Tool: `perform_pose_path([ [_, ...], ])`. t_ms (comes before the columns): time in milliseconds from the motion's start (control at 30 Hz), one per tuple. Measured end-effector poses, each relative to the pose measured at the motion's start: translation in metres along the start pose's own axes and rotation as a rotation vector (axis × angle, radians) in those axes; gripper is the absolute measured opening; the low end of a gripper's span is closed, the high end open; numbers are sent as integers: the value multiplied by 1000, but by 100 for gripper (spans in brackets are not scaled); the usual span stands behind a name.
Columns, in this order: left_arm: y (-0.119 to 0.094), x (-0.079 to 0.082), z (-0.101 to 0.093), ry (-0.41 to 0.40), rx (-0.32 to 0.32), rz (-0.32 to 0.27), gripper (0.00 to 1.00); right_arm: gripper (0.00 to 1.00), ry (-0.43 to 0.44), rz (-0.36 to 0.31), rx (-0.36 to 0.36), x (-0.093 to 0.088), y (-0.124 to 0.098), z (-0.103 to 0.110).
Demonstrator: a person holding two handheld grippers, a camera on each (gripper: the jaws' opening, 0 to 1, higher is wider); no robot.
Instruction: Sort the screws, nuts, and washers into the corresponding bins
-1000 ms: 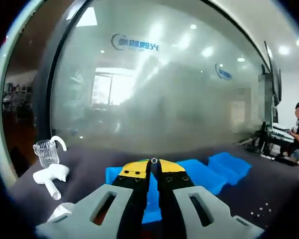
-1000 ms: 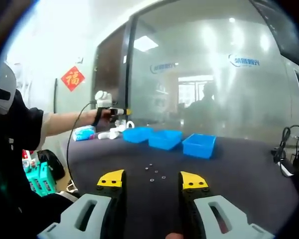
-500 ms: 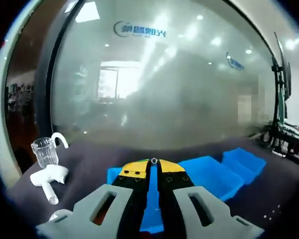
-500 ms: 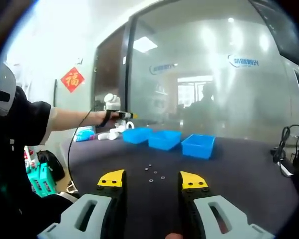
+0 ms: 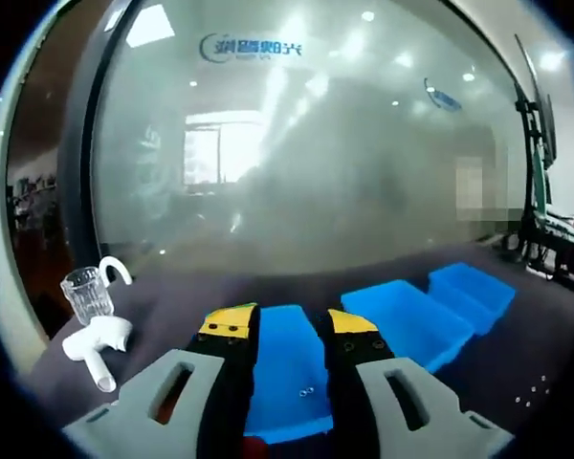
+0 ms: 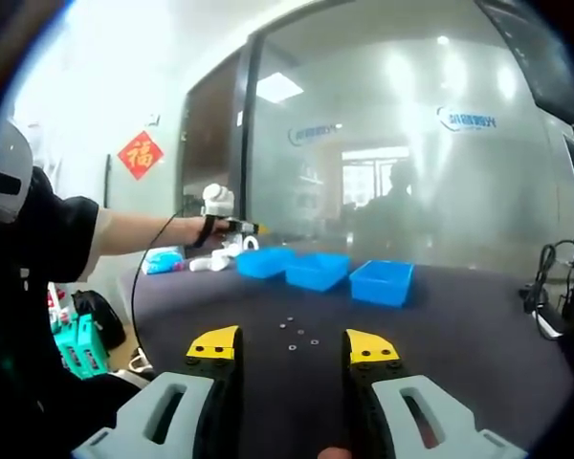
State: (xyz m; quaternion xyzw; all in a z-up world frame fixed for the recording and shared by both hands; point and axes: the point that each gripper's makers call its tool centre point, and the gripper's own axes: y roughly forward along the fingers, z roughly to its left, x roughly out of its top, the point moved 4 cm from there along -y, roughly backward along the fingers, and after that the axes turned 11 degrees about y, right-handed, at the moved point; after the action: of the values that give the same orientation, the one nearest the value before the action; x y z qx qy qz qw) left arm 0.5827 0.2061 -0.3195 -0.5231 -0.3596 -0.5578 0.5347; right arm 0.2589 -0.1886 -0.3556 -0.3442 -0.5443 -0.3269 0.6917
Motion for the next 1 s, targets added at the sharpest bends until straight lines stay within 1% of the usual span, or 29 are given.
perform_pose_path([
  [100, -9, 3, -4, -9, -11, -21, 28, 37, -1, -5, 2, 2, -1, 1],
  [167, -16, 7, -2, -7, 8, -50, 29, 37, -1, -7, 4, 2, -1, 1],
  [267, -27, 10, -4, 0, 3, -59, 30, 37, -8, -8, 6, 3, 0, 2],
  [333, -47, 12, -15, -21, -14, -79, 30, 37, -8, -11, 7, 5, 0, 2],
  [400, -59, 15, -20, -44, -29, -100, 30, 37, -10, -13, 2, 6, -1, 1],
  [467, -70, 16, -27, -85, -53, -110, 31, 37, -14, -13, -3, 8, -1, -1],
  [567, -94, 15, -43, -69, -92, -124, 31, 37, -23, -14, -6, 10, -1, -2],
  [667, -121, 15, -62, -55, -150, -168, 32, 37, -30, -16, -9, 13, -1, -4],
  [700, -126, 14, -67, -32, -173, -178, 32, 37, -31, -17, -9, 13, -1, -4],
  [733, -133, 12, -71, -6, -181, -187, 33, 37, -32, -16, -11, 14, -1, -5],
  [800, -147, 3, -82, 54, -214, -193, 33, 37, -38, -15, -14, 15, -1, -5],
  [833, -152, -1, -85, 69, -220, -189, 33, 37, -38, -17, -15, 16, -1, -6],
  [867, -158, -5, -90, 67, -232, -189, 34, 37, -38, -17, -15, 16, -1, -6],
  [900, -167, -9, -96, 58, -258, -197, 34, 37, -39, -18, -17, 16, -1, -7],
  [1000, -185, -16, -104, 35, -292, -202, 35, 37, -39, -15, -20, 16, 0, -8],
])
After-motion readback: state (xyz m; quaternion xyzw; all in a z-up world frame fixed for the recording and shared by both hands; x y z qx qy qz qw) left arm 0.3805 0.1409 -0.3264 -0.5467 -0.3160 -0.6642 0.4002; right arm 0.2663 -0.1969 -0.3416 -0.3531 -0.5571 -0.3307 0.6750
